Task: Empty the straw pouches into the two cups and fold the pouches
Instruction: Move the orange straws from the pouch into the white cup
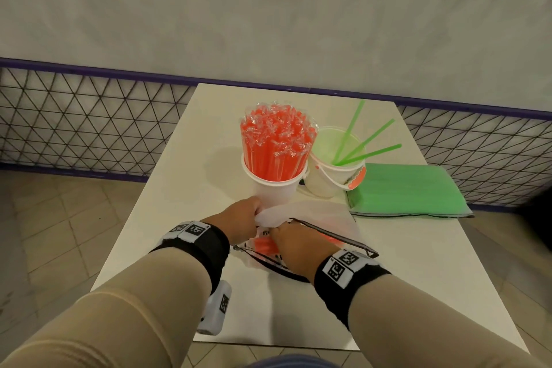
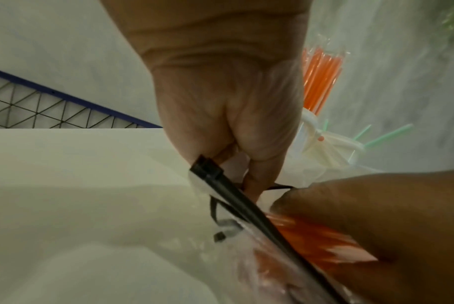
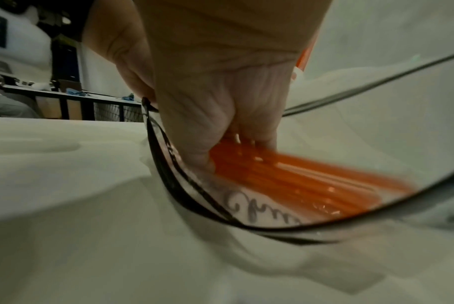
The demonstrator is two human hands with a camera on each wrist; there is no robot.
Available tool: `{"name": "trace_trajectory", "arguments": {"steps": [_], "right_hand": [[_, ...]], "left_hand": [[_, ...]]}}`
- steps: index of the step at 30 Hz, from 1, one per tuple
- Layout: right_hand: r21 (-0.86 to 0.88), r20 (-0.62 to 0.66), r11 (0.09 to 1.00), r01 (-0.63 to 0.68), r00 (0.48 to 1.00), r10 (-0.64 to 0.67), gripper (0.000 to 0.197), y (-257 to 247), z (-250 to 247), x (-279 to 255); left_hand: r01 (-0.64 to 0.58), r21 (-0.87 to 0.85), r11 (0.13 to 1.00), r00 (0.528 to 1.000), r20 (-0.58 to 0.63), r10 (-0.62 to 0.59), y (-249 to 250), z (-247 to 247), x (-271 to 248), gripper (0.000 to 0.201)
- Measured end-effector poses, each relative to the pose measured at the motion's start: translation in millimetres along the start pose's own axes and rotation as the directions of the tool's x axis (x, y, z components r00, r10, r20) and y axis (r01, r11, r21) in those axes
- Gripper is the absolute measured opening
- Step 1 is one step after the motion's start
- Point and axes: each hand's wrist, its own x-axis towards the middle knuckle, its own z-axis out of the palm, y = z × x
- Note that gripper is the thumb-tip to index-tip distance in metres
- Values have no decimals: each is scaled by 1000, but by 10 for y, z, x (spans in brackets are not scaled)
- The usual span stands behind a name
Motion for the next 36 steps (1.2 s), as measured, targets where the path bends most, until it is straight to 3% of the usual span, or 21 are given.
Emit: {"name": "trace_trajectory", "arguments": {"steps": [7, 12, 15, 17, 20, 23, 25, 29, 31, 32, 36], "right_hand": [[-29, -26, 999, 31, 999, -32, 26, 53, -89, 24], [106, -188, 981, 161, 972, -139, 15, 83, -228, -61], [336, -293, 931, 144, 955, -42, 10, -22, -530, -172], [547, -366, 827, 129, 926, 98, 20, -112, -822, -264], [800, -458, 551, 237, 834, 306, 21, -176, -1290, -350], [846, -522, 340, 410, 767, 374, 5, -185, -1647, -337], [833, -552, 290, 471, 739, 386, 5, -207, -1796, -265], [825, -563, 334, 456, 716, 412, 5, -220, -1872, 31], [824, -554, 399, 401, 718, 421, 7, -200, -1838, 187], [815, -557, 446, 371, 715, 422, 9, -189, -1826, 250], [721, -590, 637, 273, 724, 357, 20, -145, -1792, 381]], "left_hand": [[6, 2, 1000, 999, -47, -6, -93, 11, 75, 35], [-34, 7, 999, 995, -92, 34, -93, -42, 81, 36], [10, -23, 1000, 996, -92, -13, -108, -82, 72, 25], [78, -93, 993, 996, -41, -82, -103, -130, 48, 19], [150, -242, 959, 989, 43, -144, -77, -276, 22, 62], [122, -643, 756, 978, -54, -203, -12, -455, 77, 82], [50, -707, 705, 956, -171, -239, 61, -537, 140, 78], [-68, -718, 692, 948, -263, -181, 282, -608, 234, 52], [-111, -790, 603, 950, -262, -169, 248, -547, 356, 53], [-128, -790, 600, 946, -279, -166, 173, -482, 446, 57], [-123, -706, 698, 949, -288, -125, 267, -441, 297, 43]]}}
